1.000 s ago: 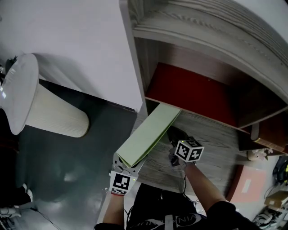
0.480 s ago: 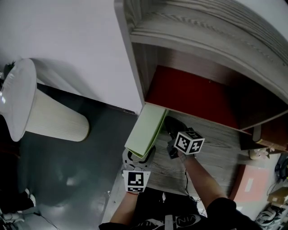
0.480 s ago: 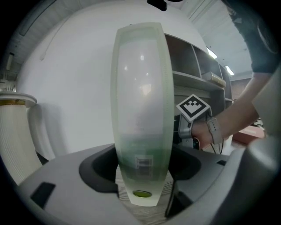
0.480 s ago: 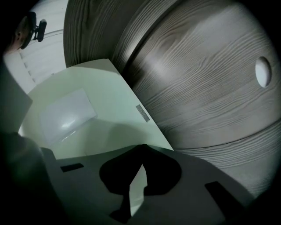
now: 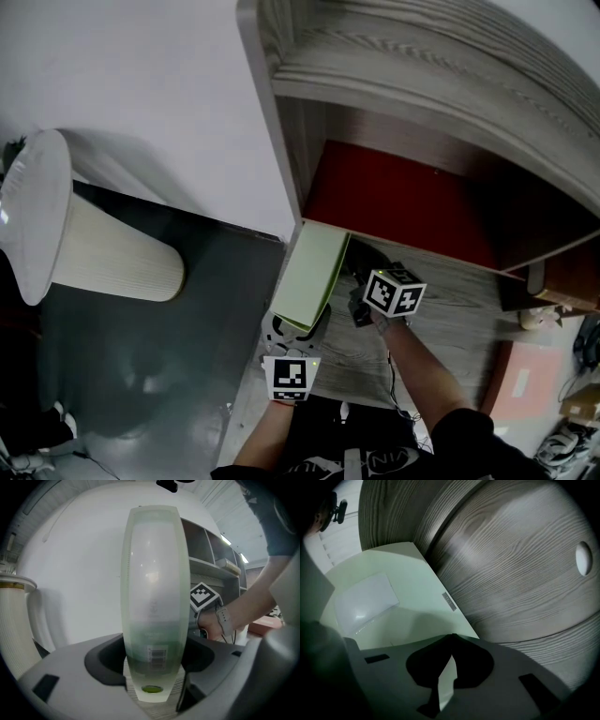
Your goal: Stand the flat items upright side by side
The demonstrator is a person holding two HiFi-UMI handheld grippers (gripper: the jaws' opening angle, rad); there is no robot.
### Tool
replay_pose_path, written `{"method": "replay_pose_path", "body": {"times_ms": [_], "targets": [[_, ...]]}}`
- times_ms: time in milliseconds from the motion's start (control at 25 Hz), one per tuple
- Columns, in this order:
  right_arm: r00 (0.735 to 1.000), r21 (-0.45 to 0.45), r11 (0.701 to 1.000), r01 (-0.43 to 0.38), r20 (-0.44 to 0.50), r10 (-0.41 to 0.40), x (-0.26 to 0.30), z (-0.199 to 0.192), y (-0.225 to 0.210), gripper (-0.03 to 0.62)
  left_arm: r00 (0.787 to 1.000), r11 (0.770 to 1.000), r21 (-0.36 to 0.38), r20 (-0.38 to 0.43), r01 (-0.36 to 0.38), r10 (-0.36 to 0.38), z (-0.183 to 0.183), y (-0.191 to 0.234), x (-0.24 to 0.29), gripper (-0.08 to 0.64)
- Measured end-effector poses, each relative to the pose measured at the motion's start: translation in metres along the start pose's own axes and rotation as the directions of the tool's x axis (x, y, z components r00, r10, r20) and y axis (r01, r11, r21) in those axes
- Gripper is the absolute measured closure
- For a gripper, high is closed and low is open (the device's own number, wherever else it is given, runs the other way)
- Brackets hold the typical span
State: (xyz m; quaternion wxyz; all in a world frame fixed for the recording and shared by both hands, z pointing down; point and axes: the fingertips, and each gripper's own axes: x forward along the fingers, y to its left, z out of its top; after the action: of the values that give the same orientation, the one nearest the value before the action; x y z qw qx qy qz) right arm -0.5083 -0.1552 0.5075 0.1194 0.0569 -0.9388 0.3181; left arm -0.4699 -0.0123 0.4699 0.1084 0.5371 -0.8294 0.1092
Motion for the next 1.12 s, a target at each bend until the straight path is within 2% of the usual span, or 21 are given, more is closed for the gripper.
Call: {"method": "replay_pose_path", "body": {"times_ms": [200, 360, 480, 680, 800, 1120], "targets": [[1.0, 0.006, 1.0, 0.018, 0.006, -0.018, 0.002, 0.001, -0.003, 0.601, 1.0, 1.0, 0.001, 0.0, 0.015, -0.015, 0.0, -0.001, 0.001, 0.241], [0.999, 0.038, 0.999, -0.028, 0.029, 0.027, -0.005, 0.003, 0.001, 0.6, 0.999, 0.999, 0.003, 0.002, 0.037, -0.037, 0.0, -0.001, 0.001, 0.235], [0.996, 0.073, 0.994, -0.079, 0.044, 0.076, -0.013, 0.002, 0.007, 0.55, 0.999, 0.999, 0.001, 0.0, 0.041, -0.041, -0.001, -0.001, 0.0, 0.235], [0.989, 0.079, 0.986, -0.149, 0.031, 0.147, -0.028, -0.005, 0.018, 0.479, 0.999, 0.999, 0.003, -0.001, 0.053, -0.053, -0.001, -0.003, -0.003, 0.236], [0.987, 0.064, 0.985, -0.163, 0.011, 0.163, -0.04, -0.012, 0.023, 0.404, 0.998, 0.998, 0.003, -0.01, 0.056, -0.056, -0.006, -0.004, -0.009, 0.236], [0.989, 0.051, 0.988, -0.145, 0.021, 0.145, -0.092, -0.023, 0.022, 0.397, 0.999, 1.0, 0.001, -0.048, 0.009, -0.008, -0.025, -0.011, -0.037, 0.236]]}}
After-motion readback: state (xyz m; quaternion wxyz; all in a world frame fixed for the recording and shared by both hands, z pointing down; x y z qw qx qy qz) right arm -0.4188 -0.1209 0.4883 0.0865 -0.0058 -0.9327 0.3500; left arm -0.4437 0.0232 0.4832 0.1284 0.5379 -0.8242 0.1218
